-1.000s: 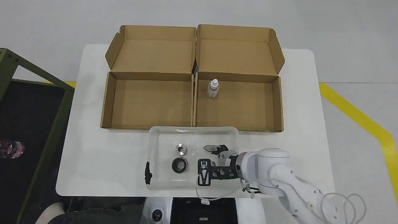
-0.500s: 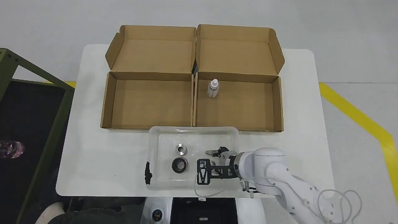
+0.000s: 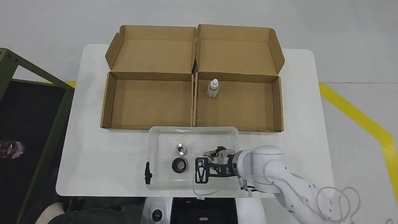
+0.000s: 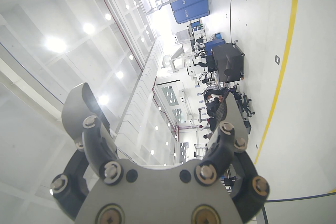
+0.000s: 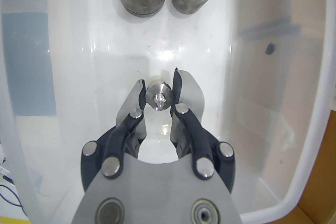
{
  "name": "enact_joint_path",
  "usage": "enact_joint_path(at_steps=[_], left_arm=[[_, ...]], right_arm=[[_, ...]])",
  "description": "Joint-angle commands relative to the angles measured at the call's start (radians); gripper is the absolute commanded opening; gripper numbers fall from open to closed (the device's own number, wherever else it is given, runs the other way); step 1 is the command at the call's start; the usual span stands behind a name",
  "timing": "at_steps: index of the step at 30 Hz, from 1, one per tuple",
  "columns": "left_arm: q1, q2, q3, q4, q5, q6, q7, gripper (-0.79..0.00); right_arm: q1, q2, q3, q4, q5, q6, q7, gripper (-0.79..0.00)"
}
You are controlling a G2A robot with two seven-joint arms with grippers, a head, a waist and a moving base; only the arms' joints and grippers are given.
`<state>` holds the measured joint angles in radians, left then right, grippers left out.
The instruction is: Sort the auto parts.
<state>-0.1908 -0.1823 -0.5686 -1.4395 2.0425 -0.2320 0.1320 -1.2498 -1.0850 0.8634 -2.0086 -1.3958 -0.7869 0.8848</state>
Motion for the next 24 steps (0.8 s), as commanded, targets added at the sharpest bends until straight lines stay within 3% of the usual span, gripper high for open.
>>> enact_joint_path(at_steps=[1,24], left_arm=[[0.000,0.000,0.000,0.000,0.000,0.000,0.000,0.000],[0.000,0.000,0.000,0.000,0.000,0.000,0.000,0.000]], right_arm=[[-0.002,0.002,0.006,-0.009,-0.004,0.000,-0.024,-0.785],[0.042,0.004,0.039,-0.056,-0.114,0.025,-0.378,-0.785]])
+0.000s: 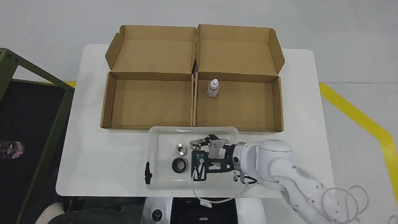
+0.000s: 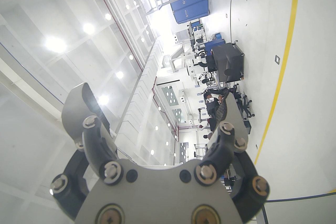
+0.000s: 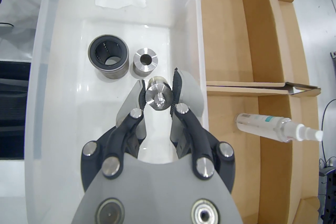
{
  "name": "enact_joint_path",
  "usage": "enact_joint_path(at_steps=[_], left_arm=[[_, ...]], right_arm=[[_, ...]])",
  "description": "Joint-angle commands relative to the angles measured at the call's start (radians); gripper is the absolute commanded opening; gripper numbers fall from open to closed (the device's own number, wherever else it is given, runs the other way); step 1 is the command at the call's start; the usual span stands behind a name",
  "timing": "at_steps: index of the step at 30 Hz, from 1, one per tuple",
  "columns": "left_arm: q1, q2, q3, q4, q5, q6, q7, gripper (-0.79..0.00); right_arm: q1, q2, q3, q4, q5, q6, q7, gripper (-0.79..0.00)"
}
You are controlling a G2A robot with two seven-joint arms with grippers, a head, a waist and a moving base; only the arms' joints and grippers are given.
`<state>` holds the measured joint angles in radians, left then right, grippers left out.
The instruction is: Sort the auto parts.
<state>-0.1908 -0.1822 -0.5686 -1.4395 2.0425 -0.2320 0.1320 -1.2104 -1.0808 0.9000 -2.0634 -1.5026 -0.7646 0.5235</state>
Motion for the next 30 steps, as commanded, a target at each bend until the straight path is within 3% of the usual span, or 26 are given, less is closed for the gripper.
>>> enact_joint_path(at_steps=[1,16,30], left_arm=[[0.000,0.000,0.000,0.000,0.000,0.000,0.000,0.000],[0.000,0.000,0.000,0.000,0.000,0.000,0.000,0.000],[0.000,0.000,0.000,0.000,0.000,0.000,0.000,0.000]], right_arm=[[0.004,0.000,0.005,-0.003,-0.013,0.005,-0.033,-0.785],[0.001,0.010,0.106,-0.028,-0.061,0.058,-0.293,-0.785],[-0.015,0.025,0.266,-0.002,0.058,0.055,-0.354,-0.785]])
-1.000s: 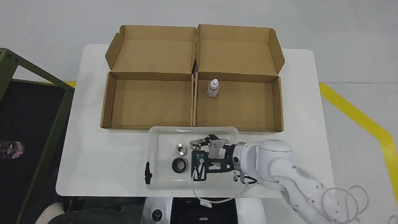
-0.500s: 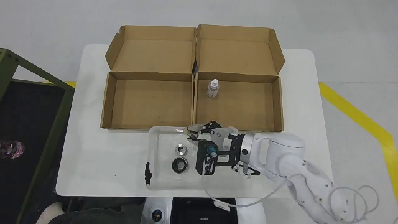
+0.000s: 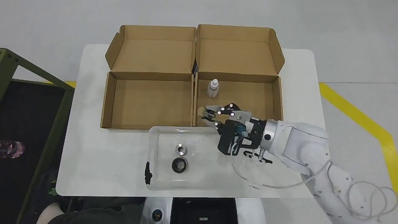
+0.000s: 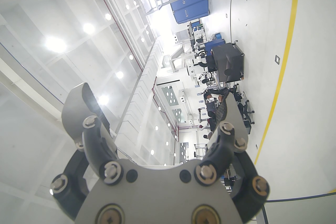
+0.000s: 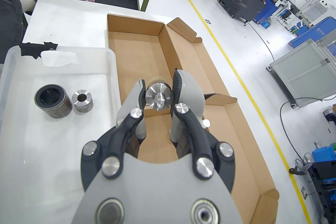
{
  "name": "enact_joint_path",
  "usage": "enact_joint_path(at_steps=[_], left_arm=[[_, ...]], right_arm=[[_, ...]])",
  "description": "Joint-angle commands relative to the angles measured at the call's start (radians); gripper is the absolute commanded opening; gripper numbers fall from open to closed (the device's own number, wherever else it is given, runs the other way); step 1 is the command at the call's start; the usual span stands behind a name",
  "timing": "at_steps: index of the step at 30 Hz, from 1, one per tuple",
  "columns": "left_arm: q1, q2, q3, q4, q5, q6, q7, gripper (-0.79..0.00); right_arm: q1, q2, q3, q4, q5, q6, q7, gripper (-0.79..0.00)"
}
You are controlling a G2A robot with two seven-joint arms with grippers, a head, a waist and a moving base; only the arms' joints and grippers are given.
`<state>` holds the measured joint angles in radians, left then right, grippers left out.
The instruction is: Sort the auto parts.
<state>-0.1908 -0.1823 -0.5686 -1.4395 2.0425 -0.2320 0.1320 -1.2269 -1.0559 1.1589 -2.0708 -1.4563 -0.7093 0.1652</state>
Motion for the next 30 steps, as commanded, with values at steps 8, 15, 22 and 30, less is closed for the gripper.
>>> enact_joint_path(at_steps=[8,15,22,30], left_arm=[[0.000,0.000,0.000,0.000,0.000,0.000,0.000,0.000],[0.000,0.000,0.000,0.000,0.000,0.000,0.000,0.000],[0.000,0.000,0.000,0.000,0.000,0.000,0.000,0.000],[0.000,0.000,0.000,0.000,0.000,0.000,0.000,0.000]], right_arm=[[0.052,-0.001,0.044,0.099,0.102,-0.007,0.045,-0.785],[0.114,-0.006,0.039,0.209,0.192,0.000,0.143,-0.785],[0.179,-0.013,0.011,0.322,0.269,-0.004,0.244,-0.785],[0.265,-0.027,-0.048,0.454,0.316,0.006,0.334,-0.785]])
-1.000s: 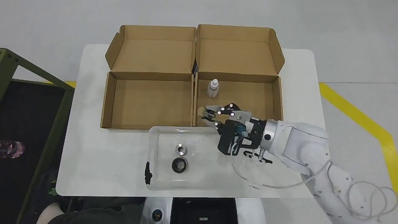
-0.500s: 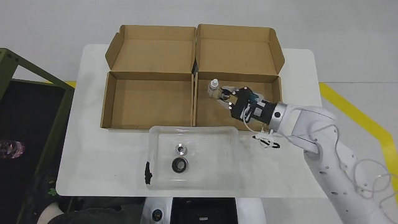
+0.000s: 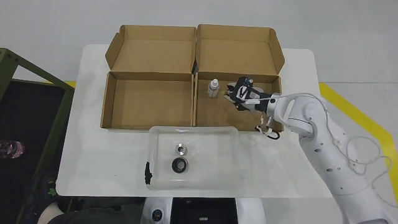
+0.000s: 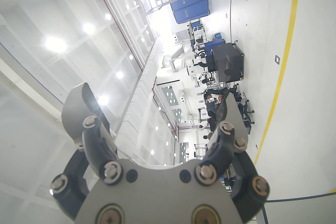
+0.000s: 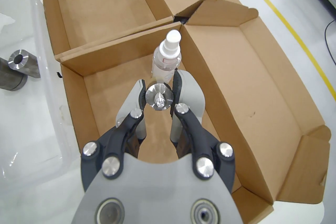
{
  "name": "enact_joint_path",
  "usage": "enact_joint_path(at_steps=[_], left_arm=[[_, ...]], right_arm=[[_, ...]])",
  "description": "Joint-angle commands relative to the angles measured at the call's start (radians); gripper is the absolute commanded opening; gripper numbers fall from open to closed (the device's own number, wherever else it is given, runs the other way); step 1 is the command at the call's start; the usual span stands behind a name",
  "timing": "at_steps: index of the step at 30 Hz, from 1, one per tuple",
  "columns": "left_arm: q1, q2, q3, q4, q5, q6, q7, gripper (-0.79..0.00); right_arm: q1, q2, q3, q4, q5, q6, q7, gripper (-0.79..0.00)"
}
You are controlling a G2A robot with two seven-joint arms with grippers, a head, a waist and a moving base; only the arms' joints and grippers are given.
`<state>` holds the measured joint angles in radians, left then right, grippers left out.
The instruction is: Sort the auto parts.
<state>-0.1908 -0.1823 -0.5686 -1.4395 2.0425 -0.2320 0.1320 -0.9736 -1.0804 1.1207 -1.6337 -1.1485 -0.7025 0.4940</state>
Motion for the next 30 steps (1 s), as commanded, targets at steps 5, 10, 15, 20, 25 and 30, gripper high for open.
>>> enact_joint_path(at_steps=[5,10,15,20,25,30], left_arm=[[0.000,0.000,0.000,0.000,0.000,0.000,0.000,0.000],[0.000,0.000,0.000,0.000,0.000,0.000,0.000,0.000],[0.000,0.000,0.000,0.000,0.000,0.000,0.000,0.000],[0.000,0.000,0.000,0.000,0.000,0.000,0.000,0.000],[0.000,0.000,0.000,0.000,0.000,0.000,0.000,0.000],[0.000,0.000,0.000,0.000,0.000,0.000,0.000,0.000]], right_arm=[[0.049,-0.011,-0.041,0.079,0.015,0.025,0.032,-0.785],[0.080,-0.020,-0.072,0.128,0.018,0.041,0.062,-0.785],[0.112,-0.028,-0.103,0.161,0.015,0.050,0.101,-0.785],[0.141,-0.037,-0.128,0.194,0.013,0.067,0.123,-0.785],[0.166,-0.046,-0.153,0.223,0.010,0.080,0.145,-0.785],[0.188,-0.054,-0.175,0.249,0.016,0.079,0.167,-0.748]])
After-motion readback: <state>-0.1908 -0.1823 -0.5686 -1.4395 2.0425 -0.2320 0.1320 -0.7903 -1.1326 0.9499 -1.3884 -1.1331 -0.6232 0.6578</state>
